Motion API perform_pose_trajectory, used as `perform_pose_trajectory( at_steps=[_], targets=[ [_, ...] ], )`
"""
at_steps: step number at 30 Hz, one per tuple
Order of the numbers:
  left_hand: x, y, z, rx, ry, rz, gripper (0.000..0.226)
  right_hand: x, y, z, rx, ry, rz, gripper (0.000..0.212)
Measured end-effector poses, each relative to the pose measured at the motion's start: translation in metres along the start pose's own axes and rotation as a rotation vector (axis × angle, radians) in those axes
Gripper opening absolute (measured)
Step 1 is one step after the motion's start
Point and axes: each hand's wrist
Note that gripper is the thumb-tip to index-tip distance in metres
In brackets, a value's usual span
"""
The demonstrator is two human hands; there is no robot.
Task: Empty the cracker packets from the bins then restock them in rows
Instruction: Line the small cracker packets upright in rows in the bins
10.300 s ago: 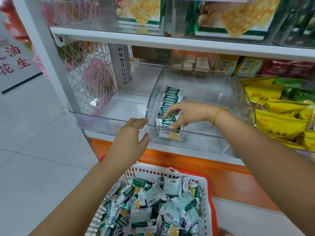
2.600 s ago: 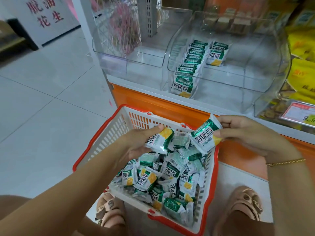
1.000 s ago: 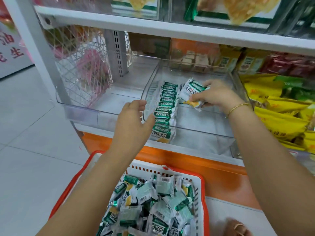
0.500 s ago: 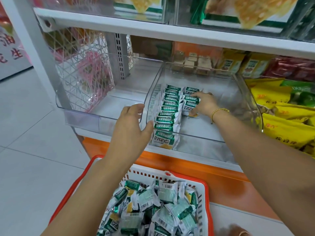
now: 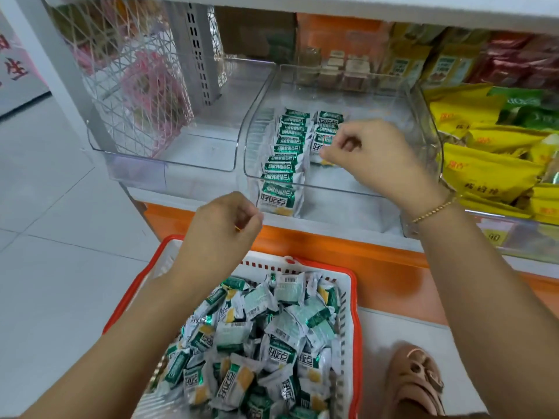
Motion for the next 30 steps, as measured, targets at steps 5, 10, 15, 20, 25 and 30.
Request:
perform_pose_trajectory(
  at_steps=[5,10,15,20,25,30],
  targets=[
    [-0.038,0.040,-0.021,0.024,-0.158,-0.389,0.015,-0.034,0.087,0.011,-0.041,-0.056,-0.315,0.019],
    [-0.077,0.085,-0.068,0.144,-0.324,-0.794,0.009,-0.102,0.160,0.049,-0.152,0.227,-0.724,0.024],
    [-0.084,0.118,-0.106,0.351,-0.480,-0.905,0.050,-0.134,0.220,0.056,-0.121,0.283,-0.937,0.048],
    [-0.079,0.136,-0.136,0.572,-0.387,-0.933,0.026,-0.130,0.240,0.039,-0.075,0.100,-1.175,0.054],
    [-0.076,0.147,-0.141,0.716,-0.227,-0.953,0.030,-0.133,0.247,0.031,0.033,0.283,-1.333,0.049],
    [-0.076,0.152,-0.132,0.785,-0.193,-0.948,0.036,-0.135,0.252,0.023,0.104,0.383,-1.334,0.043]
  ],
)
Point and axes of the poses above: each hand's wrist, its own y-axis away from the middle knuckle, its own x-axis out of the back of the hand, z = x × y, and after that the axes turned 8 degrees about z, right-handed
